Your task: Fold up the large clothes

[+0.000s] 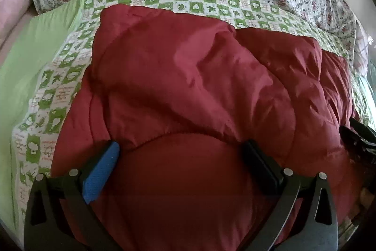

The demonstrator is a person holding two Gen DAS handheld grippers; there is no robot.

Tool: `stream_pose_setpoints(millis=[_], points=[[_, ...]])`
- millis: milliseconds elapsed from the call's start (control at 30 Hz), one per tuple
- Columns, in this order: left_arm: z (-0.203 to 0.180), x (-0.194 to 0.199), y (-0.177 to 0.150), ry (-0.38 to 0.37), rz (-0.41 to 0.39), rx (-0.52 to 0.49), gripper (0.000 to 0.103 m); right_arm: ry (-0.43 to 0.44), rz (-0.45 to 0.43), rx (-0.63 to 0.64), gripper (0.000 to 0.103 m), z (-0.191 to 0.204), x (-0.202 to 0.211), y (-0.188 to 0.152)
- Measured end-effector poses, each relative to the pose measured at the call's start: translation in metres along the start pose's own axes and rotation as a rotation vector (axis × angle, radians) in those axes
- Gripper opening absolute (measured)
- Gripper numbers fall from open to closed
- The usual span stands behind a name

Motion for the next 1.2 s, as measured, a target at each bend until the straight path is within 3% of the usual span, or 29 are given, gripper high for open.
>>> stream_pose_setpoints(millis=[200, 367, 667, 900, 1200], points=[[0.001, -0.002, -0.002, 0.009, -0.002, -0.012, 0.103, -0.109, -0.047, 0.056, 0.095, 0.005, 0.032, 0.003], [0.002, -0.001, -0.002, 0.025, -0.003, -0.016, 0.103, -0.035, -0.015, 0.004, 0.098, -0.006, 0.012, -0.014], [-0.003, 0.045, -0.026, -0.008, -0.032, -0.014, 0.103, -0.037, -0.013, -0.001, 0.099, -0.004, 0.011, -0.015], [-0.003, 0.027, -0.032, 0.038, -0.033, -0.041, 0.103, -0.037, 0.011, -0.006, 0.099, -0.005, 0.012, -0.014], [0.000, 0.067, -0.052, -0.005, -0.048, -0.014, 0.103, 0.037, -0.081, -0.029, 0.099, 0.025, 0.082, -0.036]])
Point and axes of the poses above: each gripper's, at about its wrist camera, not at the fingertips, and x roughly against the way its jaws point, z to its left, y to its top, the point moved 10 cm from there along -x, roughly the way its jaws point, and after that the axes turned 7 degrees about x, right-handed, at the moved point
